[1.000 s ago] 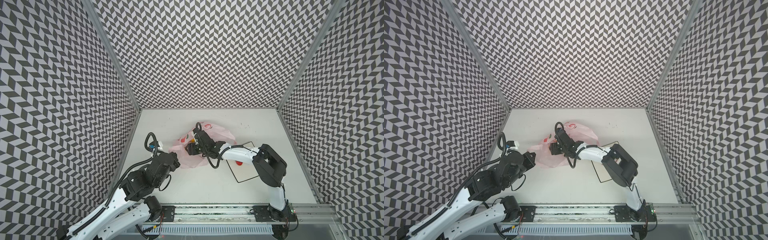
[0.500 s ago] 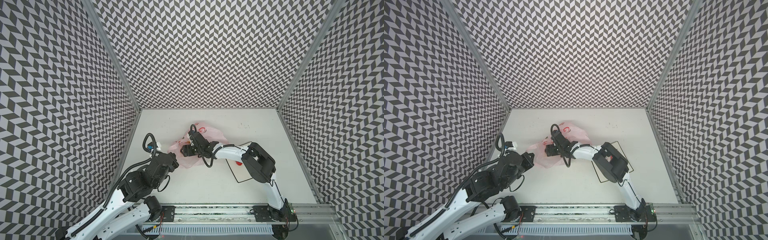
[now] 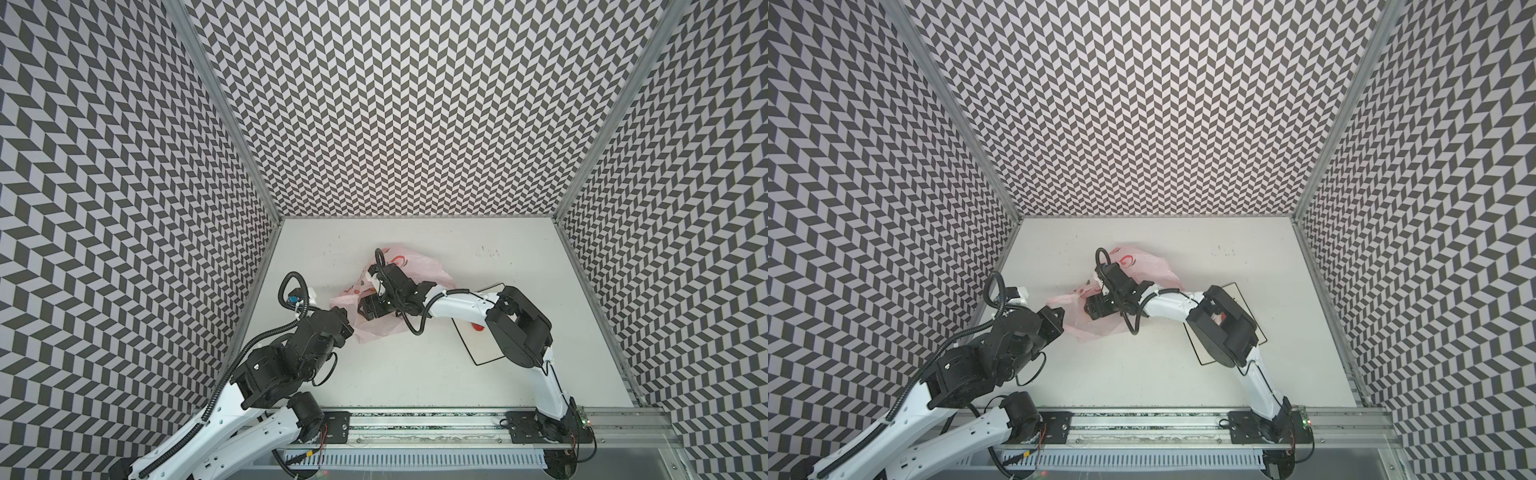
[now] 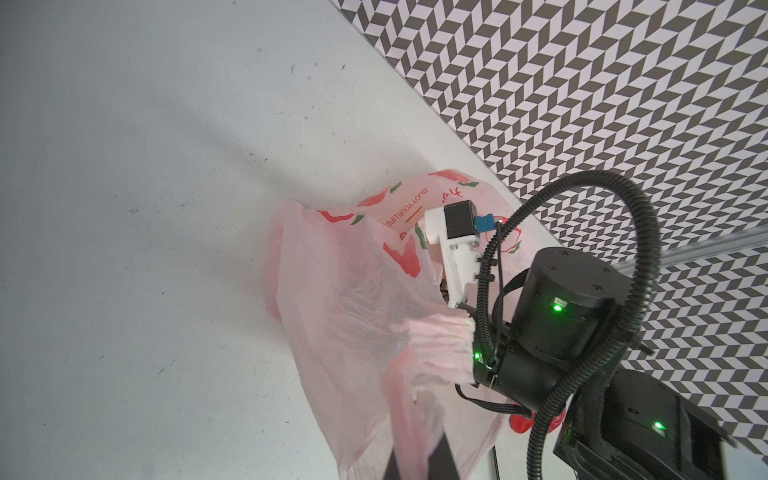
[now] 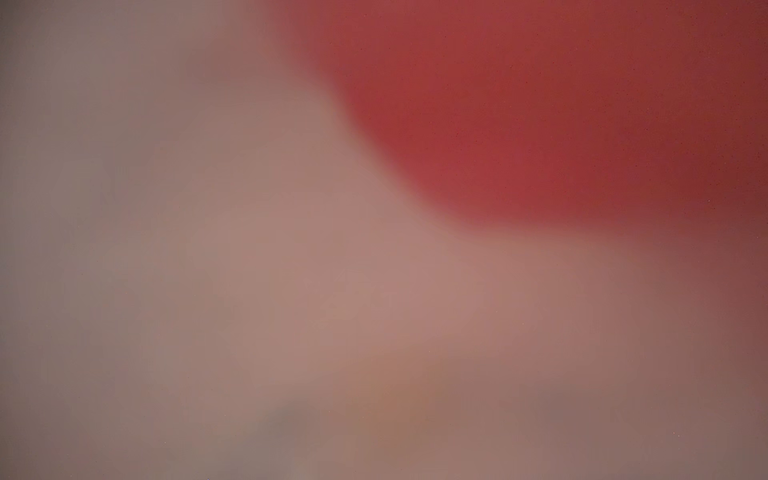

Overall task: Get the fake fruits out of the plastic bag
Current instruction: 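Reach the right gripper into the pink bag toward the yellow fruit, then close the right gripper on the yellow fruit inside the bag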

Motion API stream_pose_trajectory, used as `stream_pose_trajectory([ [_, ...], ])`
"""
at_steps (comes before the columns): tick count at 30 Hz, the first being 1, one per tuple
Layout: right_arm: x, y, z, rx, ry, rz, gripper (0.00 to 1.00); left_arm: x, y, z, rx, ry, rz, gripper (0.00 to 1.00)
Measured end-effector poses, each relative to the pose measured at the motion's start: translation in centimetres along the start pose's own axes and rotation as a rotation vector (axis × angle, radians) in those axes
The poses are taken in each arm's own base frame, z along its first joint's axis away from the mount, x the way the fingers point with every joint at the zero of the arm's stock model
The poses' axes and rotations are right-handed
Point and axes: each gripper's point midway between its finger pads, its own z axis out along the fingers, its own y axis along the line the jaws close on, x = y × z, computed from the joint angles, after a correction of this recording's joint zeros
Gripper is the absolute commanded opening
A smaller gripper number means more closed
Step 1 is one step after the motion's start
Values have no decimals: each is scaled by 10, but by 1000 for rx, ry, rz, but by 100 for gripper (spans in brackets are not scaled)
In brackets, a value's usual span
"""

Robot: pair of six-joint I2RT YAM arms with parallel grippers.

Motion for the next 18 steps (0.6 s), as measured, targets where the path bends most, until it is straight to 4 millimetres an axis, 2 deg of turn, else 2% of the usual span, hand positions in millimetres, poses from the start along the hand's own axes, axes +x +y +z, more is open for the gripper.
stream_pose_trajectory([
  [10,36,12,8,28,107,-152,85,3,7,1,-21,2,-21,0],
  [13,46,1,16,89,125,-180,84,2,10,0,-25,-1,-31,0],
  [18,41,-15,17,209,78,-211,82,1,13,-1,-31,-8,-53,0],
])
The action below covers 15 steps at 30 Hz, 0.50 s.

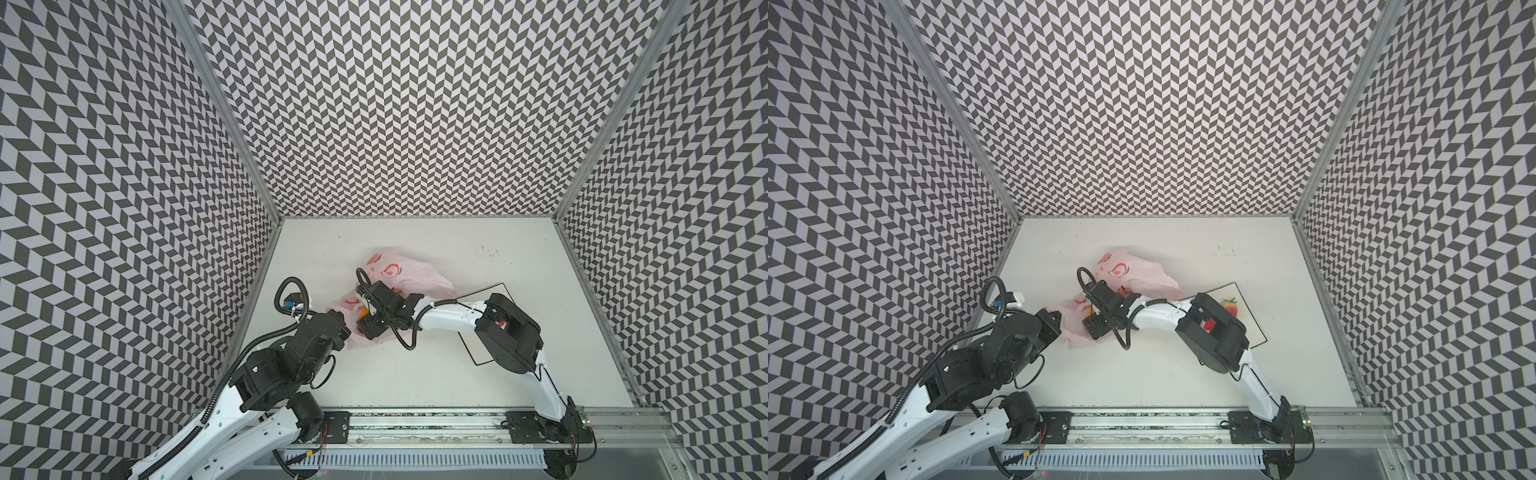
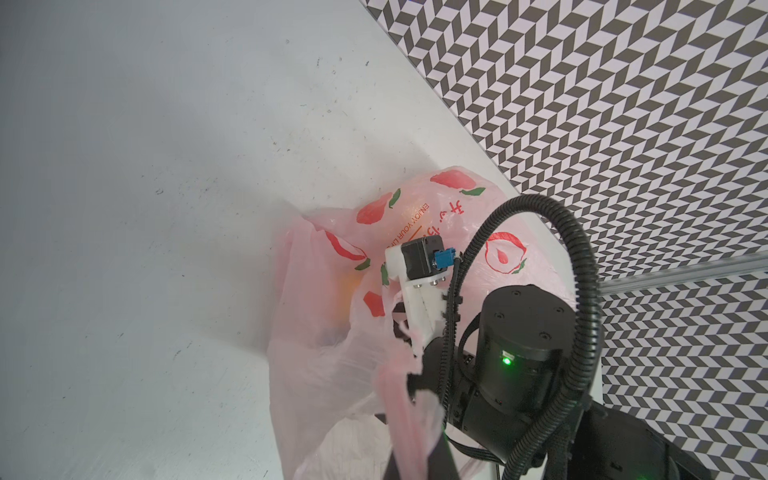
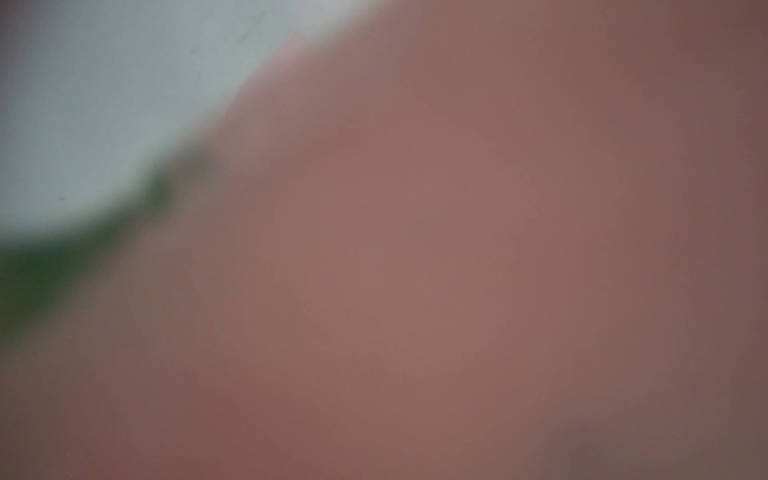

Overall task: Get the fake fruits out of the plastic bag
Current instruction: 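Close the right gripper on the yellow fruit inside the bag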

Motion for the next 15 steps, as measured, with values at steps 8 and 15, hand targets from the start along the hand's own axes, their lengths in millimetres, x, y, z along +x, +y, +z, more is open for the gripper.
stream_pose_trajectory([
  [8,-8,-52,-24,277,-116,17,89,-1,15,-3,-44,-10,-43,0],
  [15,-46,-66,-71,351,-266,73,95,-5,25,-8,-56,-29,-84,0],
])
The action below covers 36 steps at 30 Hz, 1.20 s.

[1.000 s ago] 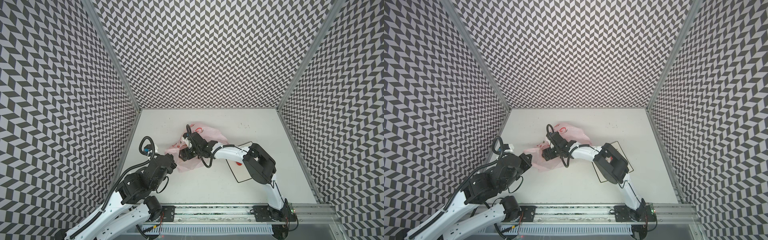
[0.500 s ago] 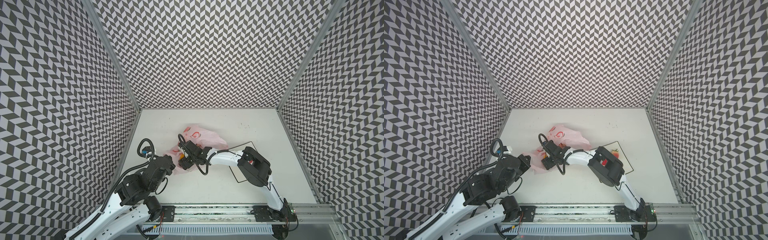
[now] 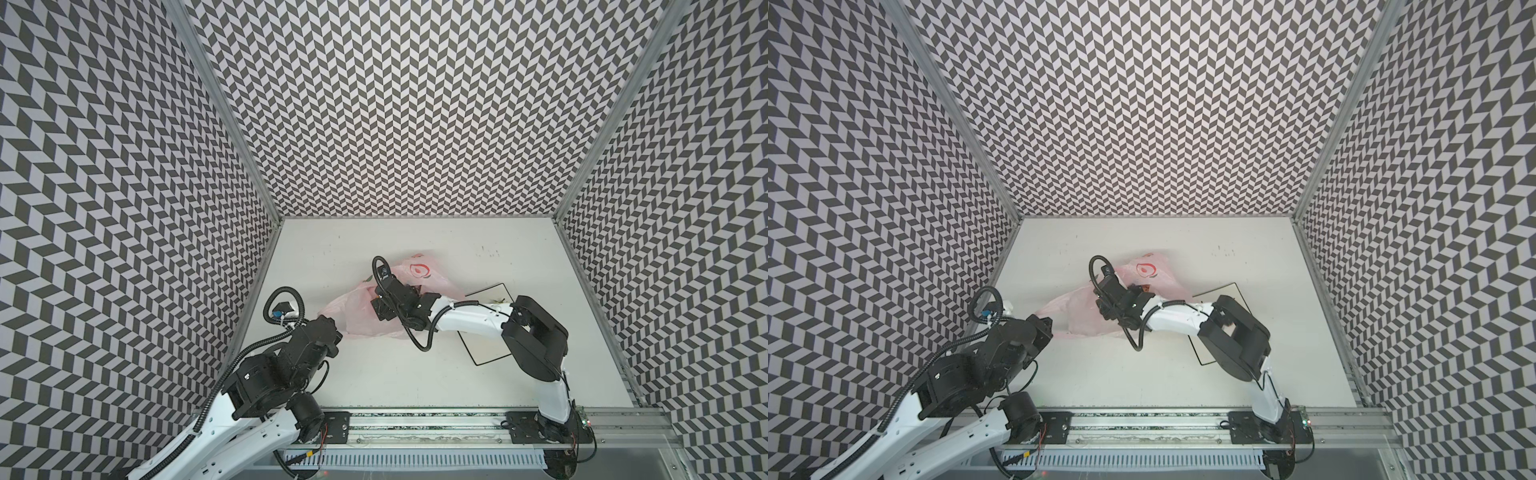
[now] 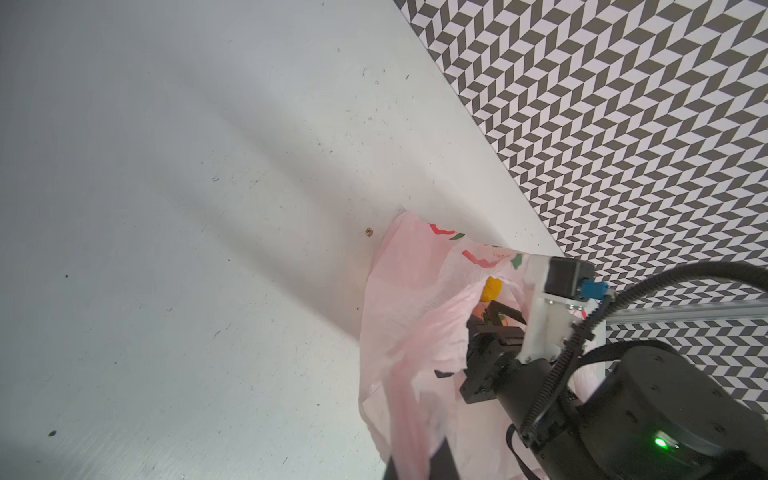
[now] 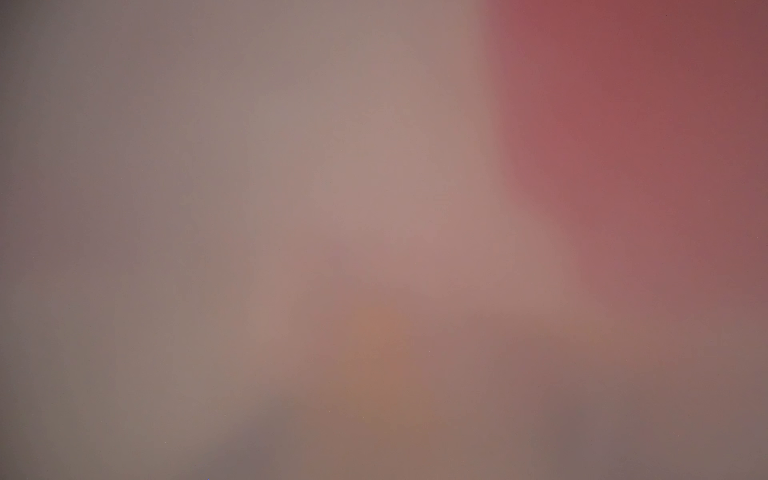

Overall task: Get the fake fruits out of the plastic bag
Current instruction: 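Close the right gripper on the yellow fruit inside the bag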

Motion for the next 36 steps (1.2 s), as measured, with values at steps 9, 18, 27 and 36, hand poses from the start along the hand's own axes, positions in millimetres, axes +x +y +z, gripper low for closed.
stream_pose_trajectory([
  [9,12,9,-14,-199,85,116,84,5,-1,5,14,6,38,0],
  [18,2,6,-15,-249,114,280,68,7,-16,8,55,11,89,0],
  [27,20,17,12,-299,209,401,76,8,-20,9,69,14,101,0],
  [36,44,27,27,-322,289,427,82,7,-20,8,73,15,101,0],
])
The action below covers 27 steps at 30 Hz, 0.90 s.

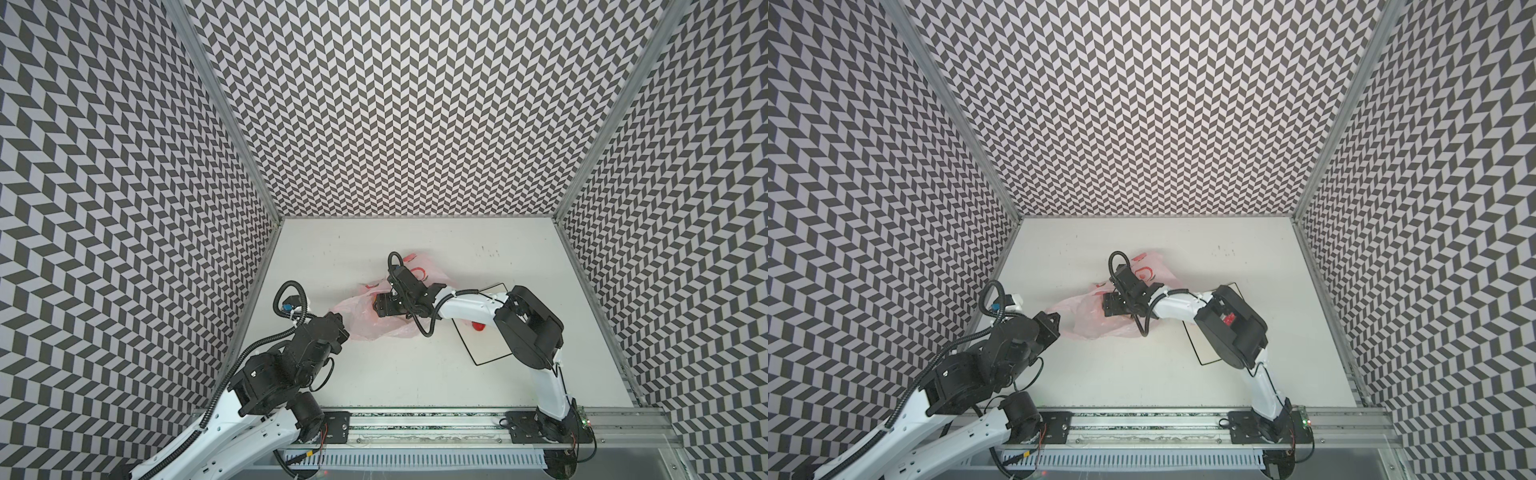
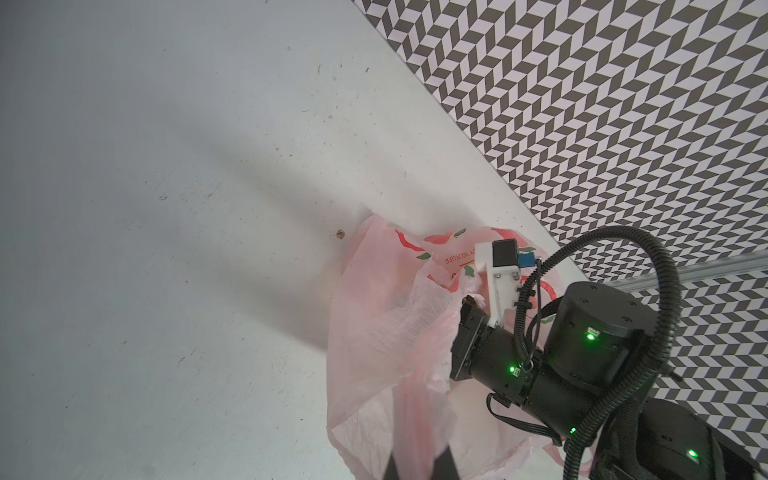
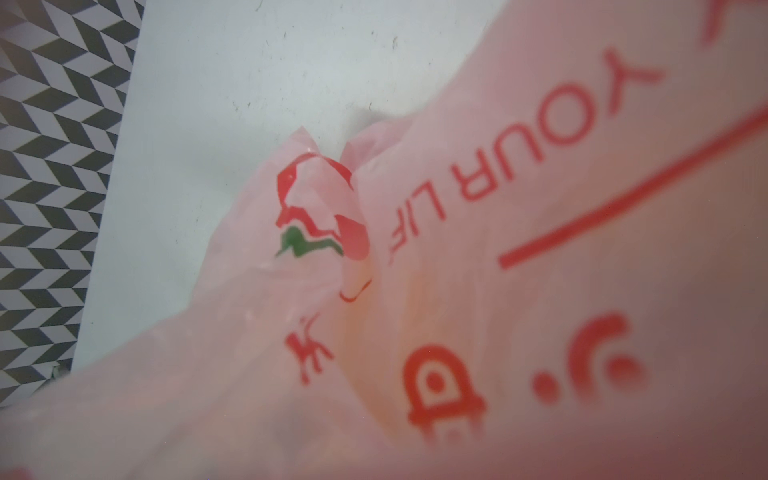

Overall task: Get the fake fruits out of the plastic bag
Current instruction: 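Close the right gripper on the yellow fruit inside the bag, then lift the yellow fruit out with the right gripper and lower it onto the tray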

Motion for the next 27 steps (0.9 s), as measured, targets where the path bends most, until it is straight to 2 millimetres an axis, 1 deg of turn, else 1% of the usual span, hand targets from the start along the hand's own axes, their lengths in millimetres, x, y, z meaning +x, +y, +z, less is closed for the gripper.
stream_pose_trajectory([
  [2,3,-1,4,-1,10,4,79,0,0,0,-1,0,1,0],
  [4,5,-3,7,3,17,6,73,0,0,0,0,0,1,0],
  [6,3,-1,8,-1,13,7,66,0,0,0,-1,0,1,0],
  [8,2,-1,7,0,10,6,62,0,0,0,-1,0,1,0],
  [10,0,-1,7,4,3,-3,60,0,0,0,-1,0,1,0],
  [14,-6,-1,2,17,-26,-36,59,0,0,0,-1,0,-2,0],
  [17,-18,6,-15,1,-80,-90,59,0,0,0,-1,-1,-4,0],
  [22,-37,25,-59,-62,-189,-225,60,-1,0,0,-2,-5,-11,0],
  [25,-38,35,-76,-107,-223,-328,60,-1,-2,2,-2,-8,-16,0],
  [27,-32,40,-83,-143,-222,-403,60,-1,-3,3,-2,-10,-19,0],
])
